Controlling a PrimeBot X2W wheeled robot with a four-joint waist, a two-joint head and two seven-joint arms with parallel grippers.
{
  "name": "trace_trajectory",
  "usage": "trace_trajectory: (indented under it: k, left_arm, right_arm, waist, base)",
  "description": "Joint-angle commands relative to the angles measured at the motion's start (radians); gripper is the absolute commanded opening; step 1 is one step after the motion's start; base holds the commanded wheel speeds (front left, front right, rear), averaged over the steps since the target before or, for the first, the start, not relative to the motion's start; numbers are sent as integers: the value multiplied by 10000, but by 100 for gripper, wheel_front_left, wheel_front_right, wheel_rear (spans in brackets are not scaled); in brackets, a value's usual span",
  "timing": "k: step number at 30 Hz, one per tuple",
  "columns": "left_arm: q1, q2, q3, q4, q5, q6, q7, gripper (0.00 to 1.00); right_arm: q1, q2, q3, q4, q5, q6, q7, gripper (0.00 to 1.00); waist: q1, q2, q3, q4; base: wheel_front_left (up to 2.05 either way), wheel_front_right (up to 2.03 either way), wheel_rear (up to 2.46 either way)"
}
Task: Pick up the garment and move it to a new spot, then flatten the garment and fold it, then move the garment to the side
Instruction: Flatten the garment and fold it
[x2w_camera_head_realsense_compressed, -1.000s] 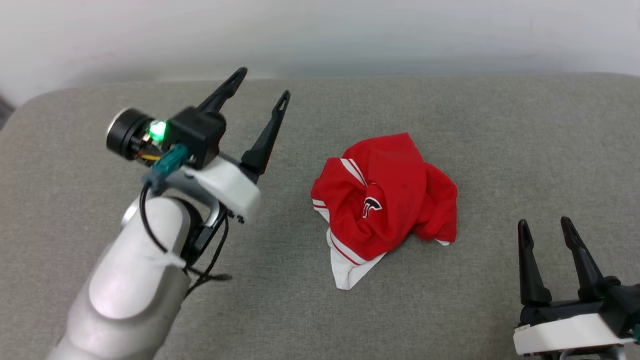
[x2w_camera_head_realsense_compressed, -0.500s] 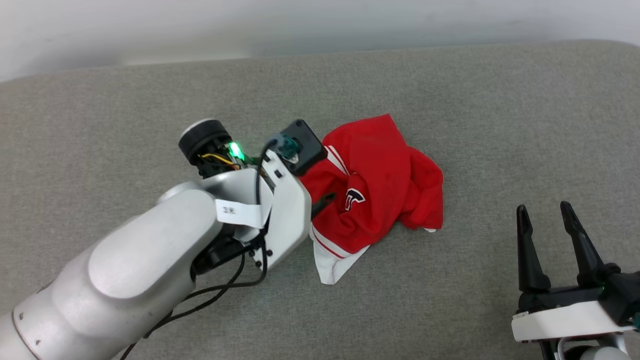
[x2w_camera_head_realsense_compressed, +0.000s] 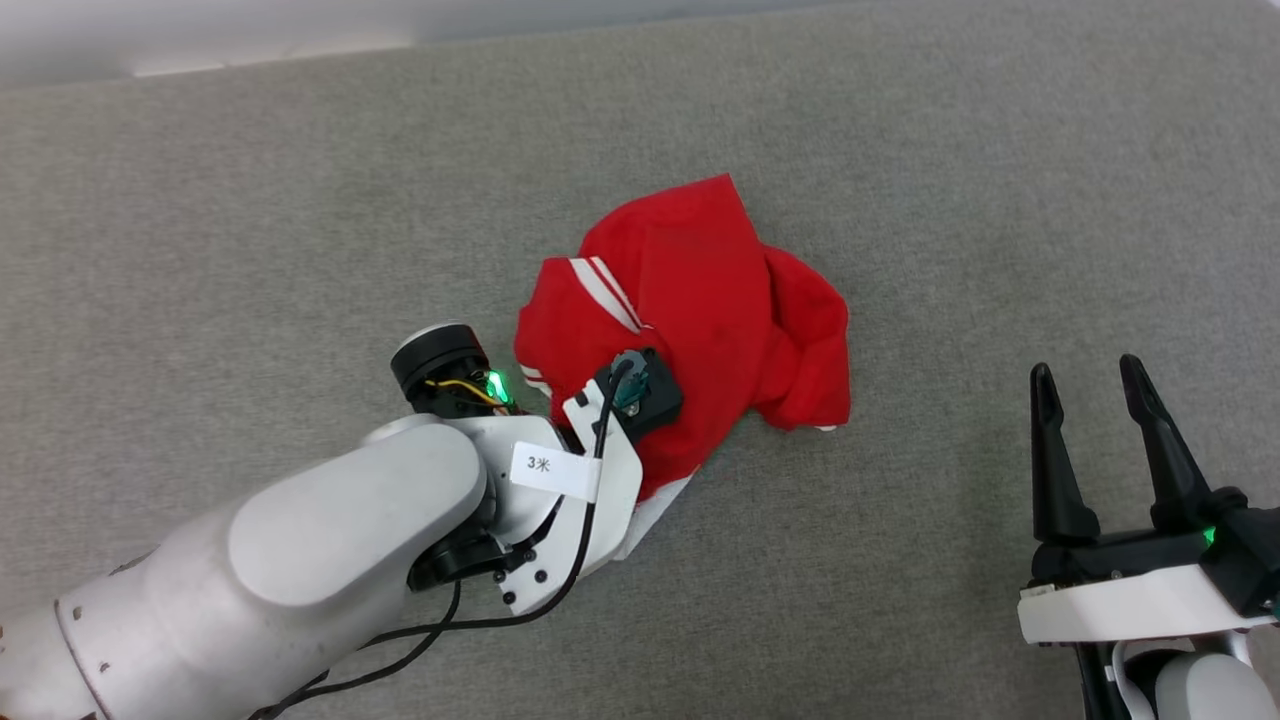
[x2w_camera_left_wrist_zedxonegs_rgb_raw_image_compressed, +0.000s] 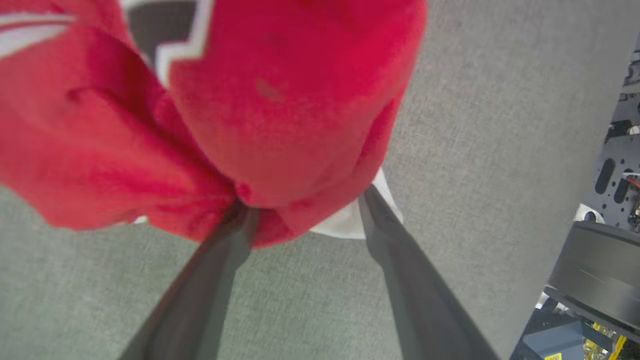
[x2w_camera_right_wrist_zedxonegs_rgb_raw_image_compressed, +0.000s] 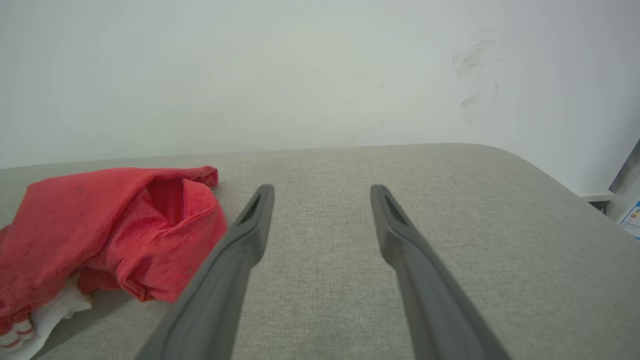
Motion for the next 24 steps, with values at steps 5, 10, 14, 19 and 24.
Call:
trace_trajectory:
  k: [5,10,14,19,24]
  left_arm:
    - [862,-28,-132,-284,373,-20,1473,100]
    - [1386,212,-259,-679,503,-34,2127,34]
    - [935,237,-206,-634,372,-34,1383,0]
    - [-108,369,-24,-535,209,3,-248,0]
    - [-622,858,271,-336,-11,1,-1573,0]
  right_arm:
    - [-328,21,92,-19,88,-3,-20,100]
    - [-429,21,82,0,100,-3,-20,100]
    - [-342,21,-2,54,71,-3,-20,100]
    - [-146,19,-88,88,16,-3,-20,100]
    - [115,19,-163,108,-53,-3,-20,100]
  waist:
    - [-1,0,527,-370]
    - [-1,0,648,-441]
    - [-1,0,499,-309]
    - [-1,0,34,46]
    - [-1,0,-459,530]
  base:
    - [0,0,0]
    - [0,0,0]
    - [0,0,0]
    - [0,0,0]
    - [0,0,0]
